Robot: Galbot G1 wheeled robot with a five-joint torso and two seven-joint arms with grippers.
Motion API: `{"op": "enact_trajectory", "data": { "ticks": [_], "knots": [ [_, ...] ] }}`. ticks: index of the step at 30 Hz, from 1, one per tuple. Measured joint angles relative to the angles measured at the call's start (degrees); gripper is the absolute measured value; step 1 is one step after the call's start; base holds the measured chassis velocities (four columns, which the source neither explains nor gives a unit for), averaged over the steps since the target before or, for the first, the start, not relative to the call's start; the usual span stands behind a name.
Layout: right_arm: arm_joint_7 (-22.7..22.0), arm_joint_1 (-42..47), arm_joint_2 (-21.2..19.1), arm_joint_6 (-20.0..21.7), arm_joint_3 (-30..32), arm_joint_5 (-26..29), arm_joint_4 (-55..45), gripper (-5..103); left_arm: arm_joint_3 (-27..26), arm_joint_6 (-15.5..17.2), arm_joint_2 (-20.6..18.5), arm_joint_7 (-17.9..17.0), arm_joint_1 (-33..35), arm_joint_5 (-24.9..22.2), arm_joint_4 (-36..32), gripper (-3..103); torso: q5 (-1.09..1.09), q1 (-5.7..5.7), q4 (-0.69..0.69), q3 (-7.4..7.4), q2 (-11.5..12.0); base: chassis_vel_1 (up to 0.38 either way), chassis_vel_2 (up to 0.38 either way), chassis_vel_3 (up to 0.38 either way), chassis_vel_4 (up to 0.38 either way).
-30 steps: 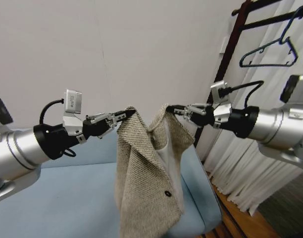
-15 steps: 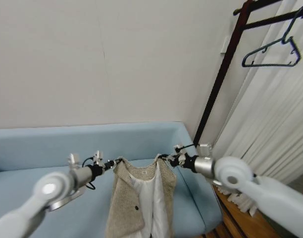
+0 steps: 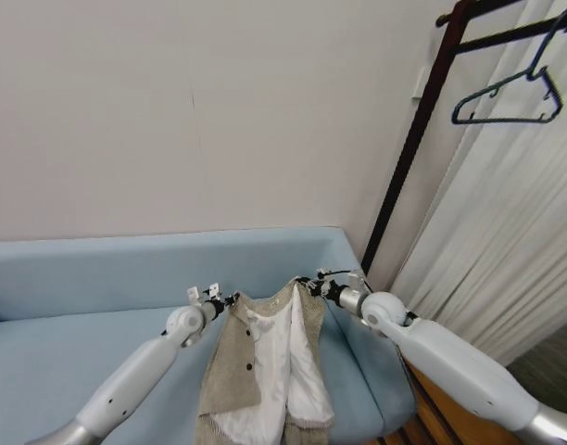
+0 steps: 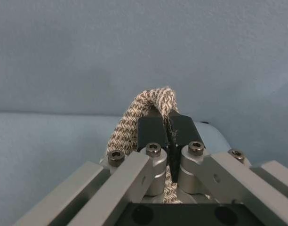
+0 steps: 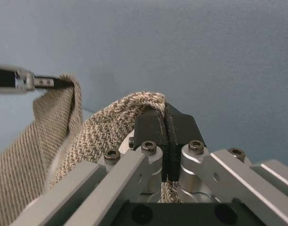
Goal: Pick up the clothes from the sofa and hang them on the clothes hanger.
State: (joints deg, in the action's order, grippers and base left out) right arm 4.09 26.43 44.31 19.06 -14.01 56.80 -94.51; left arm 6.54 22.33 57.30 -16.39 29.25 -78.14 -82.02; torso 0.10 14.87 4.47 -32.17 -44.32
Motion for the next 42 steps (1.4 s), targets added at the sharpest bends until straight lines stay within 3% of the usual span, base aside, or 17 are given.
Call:
{"op": "enact_trajectory", "data": {
  "ticks": [5, 8, 15, 16, 21, 24, 25, 26, 27, 32, 35, 38, 42],
  "knots": [
    [1.05, -1.09, 3.15, -1.91, -0.63, -7.02, 6.12, 0, 1.58, 0.41, 0.18, 1.08, -4.28, 3.06, 5.83, 1, -0.01, 0.0, -0.01, -0.01, 0.0, 0.0, 0.0, 0.0, 0.0],
    [1.09, -1.71, 4.34, -2.5, -0.62, -8.42, 8.17, 0, 1.79, 0.94, -0.06, 1.9, -5.22, 3.97, 7.72, 1, -0.02, 0.0, -0.01, 0.0, 0.0, 0.0, 0.0, 0.0, 0.0],
    [0.68, -3.92, 10.32, -4.56, -0.58, -14.23, 16.91, 0, 2.14, 3.32, 0.3, 8.71, -7.17, 8.86, 15.17, 1, -0.01, 0.0, -0.03, 0.0, -0.01, 0.0, 0.0, 0.0, 0.0],
    [0.42, -4.03, 11.93, -4.99, -0.71, -15.63, 19.23, 0, 2.25, 3.56, 1.29, 11.25, -7.46, 11.53, 17.94, 1, -0.02, 0.0, -0.03, 0.0, -0.01, 0.0, 0.0, 0.0, 0.0],
    [0.37, -3.83, 16.16, -7.87, -1.13, -21.59, 27.55, 0, 2.63, 2.73, 7.44, 15.11, -9.26, 19.88, 29.36, 1, -0.03, 0.0, 0.0, 0.0, -0.01, 0.0, 0.0, 0.0, 0.0],
    [0.2, -3.66, 17.11, -8.17, -0.73, -22.78, 29.73, 0, 2.63, 1.64, 9.55, 16.25, -10.32, 22.57, 32.86, 1, -0.01, 0.01, 0.0, -0.01, 0.0, 0.0, 0.0, 0.0, 0.0],
    [-0.15, -3.58, 17.62, -8.26, -0.46, -23.44, 30.92, 5, 2.63, 0.96, 10.72, 16.52, -11.07, 24.11, 34.85, -2, -0.02, 0.0, 0.02, 0.0, -0.01, 0.0, 0.0, 0.0, 0.0],
    [-0.3, -3.46, 18.11, -8.57, -0.1, -24.34, 32.21, 10, 2.56, 0.55, 12.12, 17.07, -12.13, 25.55, 37.29, 1, -0.01, 0.0, 0.02, 0.0, -0.01, 0.0, 0.0, 0.0, 0.0],
    [-0.3, -3.46, 18.11, -8.57, -0.1, -24.34, 32.21, 10, 2.56, 0.55, 12.12, 17.07, -12.13, 25.55, 37.29, 1, -0.01, 0.0, 0.02, 0.0, -0.01, 0.0, 0.0, 0.0, 0.0],
    [-0.39, -2.96, 18.33, -8.98, 0.43, -25.29, 33.31, 27, 2.28, 1.3, 12.89, 18.13, -12.93, 26.23, 38.43, 18, -0.01, 0.0, 0.0, 0.0, 0.0, 0.0, 0.0, 0.0, 0.0],
    [-0.54, -2.53, 17.58, -8.7, 0.97, -25.06, 32.47, 43, 1.35, 3.21, 10.82, 20.04, -11.35, 26.21, 35.91, 34, 0.0, 0.0, 0.0, 0.0, -0.01, 0.0, 0.0, 0.0, 0.0],
    [-0.51, -2.37, 16.93, -8.23, 1.36, -24.54, 31.82, 48, 0.63, 3.5, 8.92, 22.15, -9.77, 26.2, 34.63, 39, -0.02, -0.01, -0.01, 0.0, -0.01, 0.0, 0.0, 0.0, 0.0],
    [-0.52, -2.13, 16.08, -7.92, 2.15, -23.92, 31.27, 65, -0.78, 3.27, 5.73, 23.82, -7.15, 26.17, 32.34, 56, -0.02, -0.01, -0.03, 0.0, -0.01, 0.0, 0.0, 0.0, 0.0]
  ]
}}
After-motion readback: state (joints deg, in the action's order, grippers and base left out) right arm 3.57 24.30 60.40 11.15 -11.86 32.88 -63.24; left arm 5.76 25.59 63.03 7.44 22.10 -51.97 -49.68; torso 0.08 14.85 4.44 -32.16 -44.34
